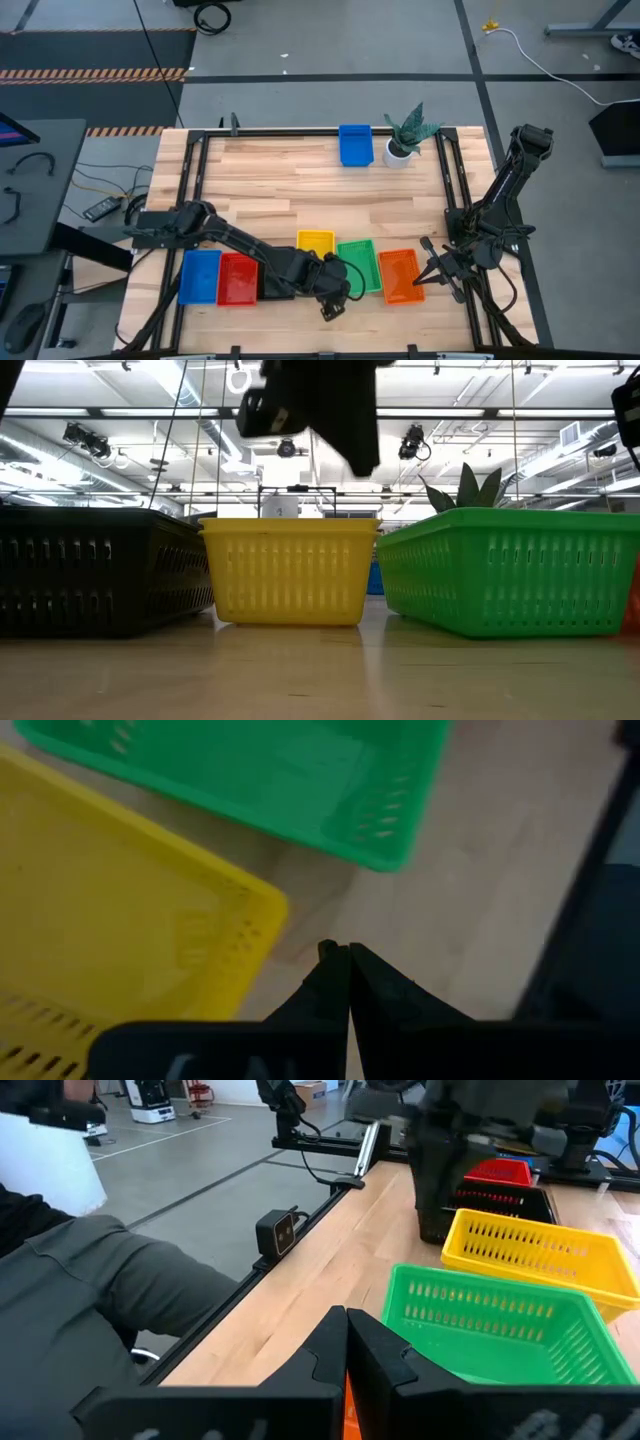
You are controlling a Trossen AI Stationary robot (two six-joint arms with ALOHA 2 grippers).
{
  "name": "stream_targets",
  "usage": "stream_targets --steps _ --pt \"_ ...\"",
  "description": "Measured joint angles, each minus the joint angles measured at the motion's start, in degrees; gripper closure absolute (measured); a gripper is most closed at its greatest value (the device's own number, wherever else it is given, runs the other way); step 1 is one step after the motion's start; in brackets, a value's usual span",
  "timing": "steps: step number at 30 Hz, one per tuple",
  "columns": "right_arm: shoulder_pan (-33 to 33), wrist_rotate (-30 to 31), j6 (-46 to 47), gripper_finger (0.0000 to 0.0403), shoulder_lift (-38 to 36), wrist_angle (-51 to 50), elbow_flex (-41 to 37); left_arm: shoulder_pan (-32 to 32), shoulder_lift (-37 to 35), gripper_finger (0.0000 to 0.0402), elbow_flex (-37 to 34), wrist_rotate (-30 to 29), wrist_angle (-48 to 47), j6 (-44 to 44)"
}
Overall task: Stack baskets by color
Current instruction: Stack the top yellow bin on top of the yellow bin
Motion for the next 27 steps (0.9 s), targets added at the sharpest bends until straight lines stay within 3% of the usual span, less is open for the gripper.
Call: stream_targets --steps 2,7,9,15,27 --pt "0.0 0.0 -0.1 0.0389 0.0 0.0 0.0 -0.4 0.0 0.0394 1.2 -1.7 -2.0 0.1" --pt "0.0 0.0 -0.1 0.0389 0.0 0.0 0.0 0.8 -0.2 0.0397 1.0 -12.1 -12.6 -0.9" --pt "0.0 0.0 -0.1 0.0389 0.0 0.0 0.0 1.9 -0.2 0.0398 -1.6 -11.1 -13.0 -0.9" --pt "0.0 0.0 0.3 0.0389 0.0 0.0 0.0 3.3 -0.1 0.0397 -9.7 -0.2 -4.5 0.4" --pt "0.0 0.0 0.2 0.0389 0.0 -0.1 0.0 -1.1 -0.1 0.0395 -6.2 1.9 -3.5 -11.1"
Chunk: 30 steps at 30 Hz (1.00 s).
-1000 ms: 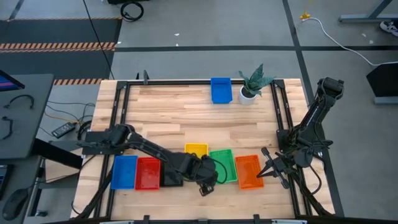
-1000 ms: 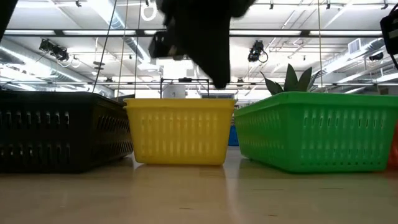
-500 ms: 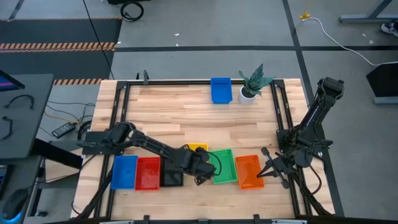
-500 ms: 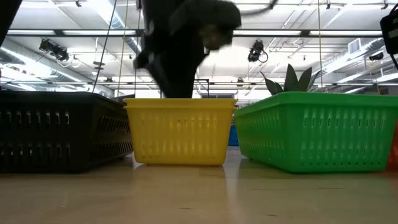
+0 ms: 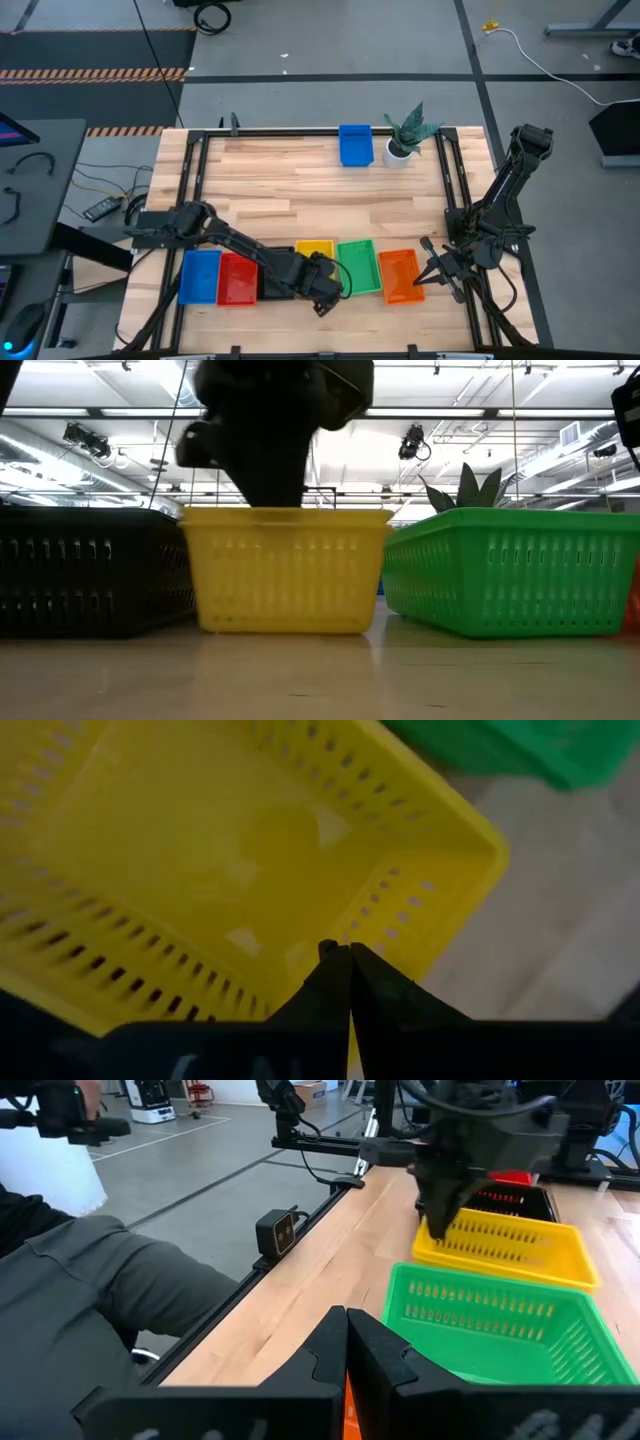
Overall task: Stack baskets by color
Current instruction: Stack the top yellow bin on top of the yellow bin, then adjust the colored bins
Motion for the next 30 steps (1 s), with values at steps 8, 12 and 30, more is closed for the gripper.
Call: stream_targets --steps 8,12,30 --pt "0.0 0.0 0.0 0.0389 0.0 0.0 0.0 -2.2 0.0 0.0397 0.0 1.1 0.0 -3.5" --pt "0.0 0.0 0.0 0.0389 0.0 0.0 0.0 -1.9 -0.4 0.0391 0.0 -1.1 0.2 -3.8" --pt "-1.7 -11.3 44.3 0.04 2.5 -62.0 19.0 4.8 -0.1 0.0398 -4.0 -6.0 4.7 4.5"
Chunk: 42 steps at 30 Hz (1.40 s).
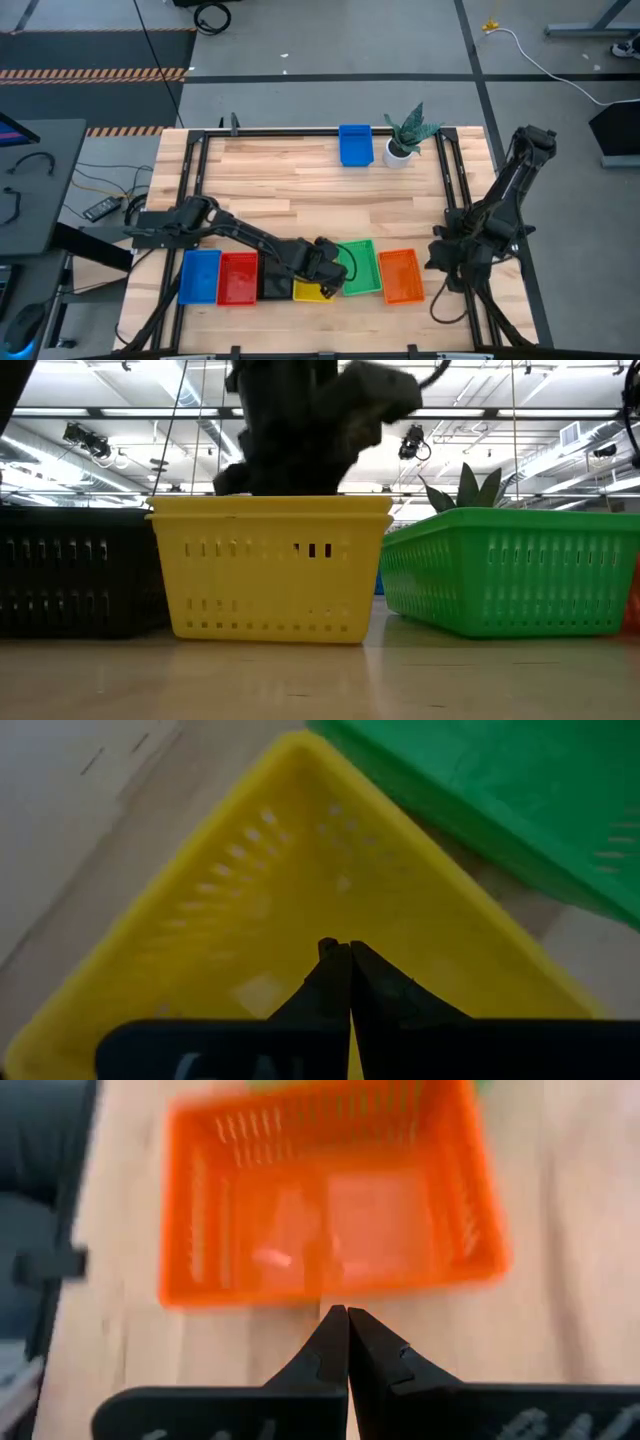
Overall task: Stack baskets by color
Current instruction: Adjust the colored bins
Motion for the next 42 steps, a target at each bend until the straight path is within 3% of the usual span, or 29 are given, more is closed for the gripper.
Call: stream_targets --steps 8,13,22,32,42 --pt "-0.1 -4.5 7.9 0.0401 6.4 7.0 -6.4 -0.3 0.1 0.0395 -2.1 4.1 3.6 -0.3" --pt "-1.6 -0.1 4.4 0.0401 9.4 15.1 -7.2 -1.1 0.1 0.0397 -1.1 3.5 3.5 -0.3" --pt "-7.8 5.8 2.0 0.04 10.9 15.5 -7.2 0.0 0.1 0.0394 -0.8 -1.1 0.3 0.4" --pt "-11.3 5.4 0.4 0.04 10.9 15.5 -7.2 0.4 0.0 0.0391 -0.8 -2.6 -4.2 0.3" --pt "-11.4 2.4 -5.9 0.04 11.8 22.5 -7.3 0.3 -0.4 0.0394 -0.8 -4.5 -8.2 -0.3"
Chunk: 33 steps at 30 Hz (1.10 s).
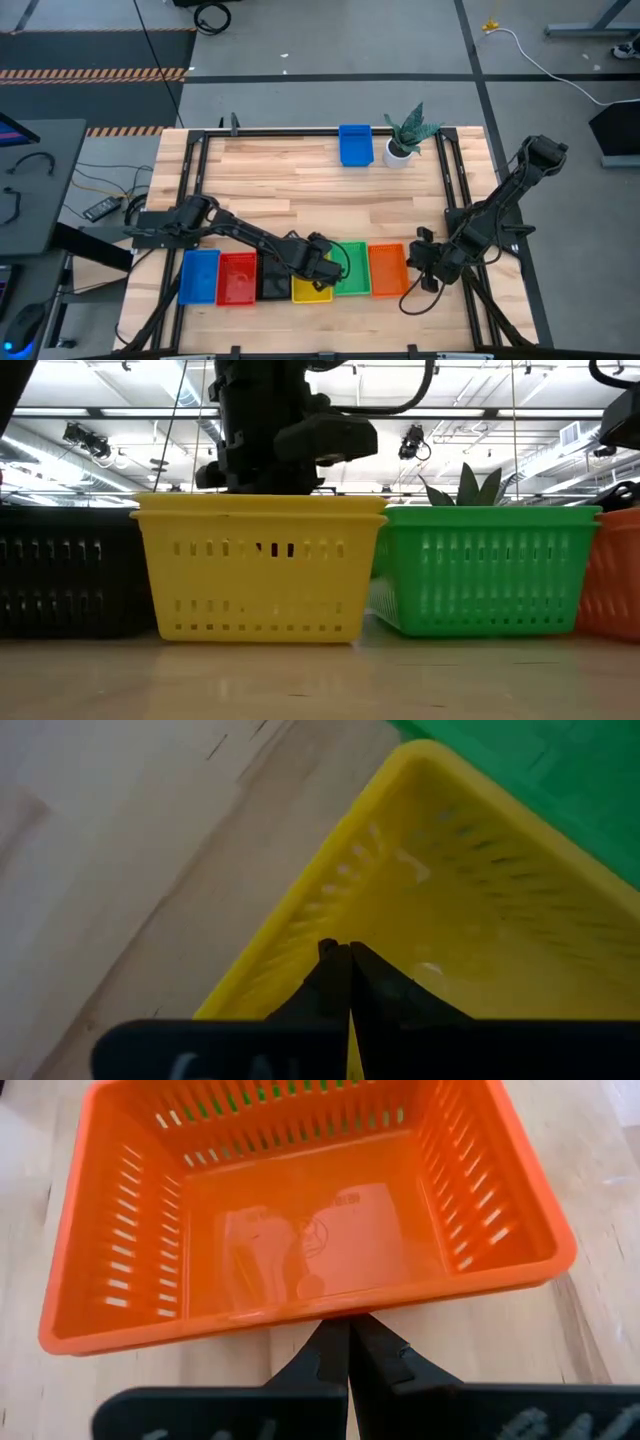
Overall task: Stack baskets by color
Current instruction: Adjust the colored bins, then stack the top blue bin on top of the left blue bin
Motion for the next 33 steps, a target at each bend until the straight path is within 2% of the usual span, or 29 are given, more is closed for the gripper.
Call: stream_targets --steps 5,11,15,17,22,26,29,33 --pt "0.3 0.2 0.1 0.04 -0.5 -1.6 0.1 -0.8 -1.7 0.0393 1.2 0.0 -2.8 -1.4" --pt "3.0 0.0 0.6 0.04 -4.2 -5.6 1.8 -1.3 -3.7 0.0395 5.9 -0.6 -4.3 -0.5" --pt "5.8 0.5 0.6 0.04 -7.7 -7.7 2.1 -0.6 -3.6 0.0388 8.3 -6.3 -3.7 3.6" --pt "7.2 2.8 0.6 0.04 -8.8 -9.0 2.1 1.0 -3.6 0.0389 8.3 -7.5 -3.1 6.8" --pt "11.6 8.0 5.1 0.04 -9.9 -13.6 2.1 8.2 -3.6 0.0385 8.3 -8.3 -0.6 16.4" --pt "16.8 13.9 12.8 0.04 -9.8 -19.8 1.8 16.5 -3.6 0.036 8.3 -7.9 8.0 29.6" --pt "21.3 19.1 17.4 0.04 -9.9 -21.0 -0.2 24.2 -3.3 0.0331 8.3 -2.7 18.7 39.3" --pt "25.1 25.2 19.2 0.04 -9.9 -15.5 -4.2 33.0 -0.7 0.0288 8.3 6.4 33.7 51.8"
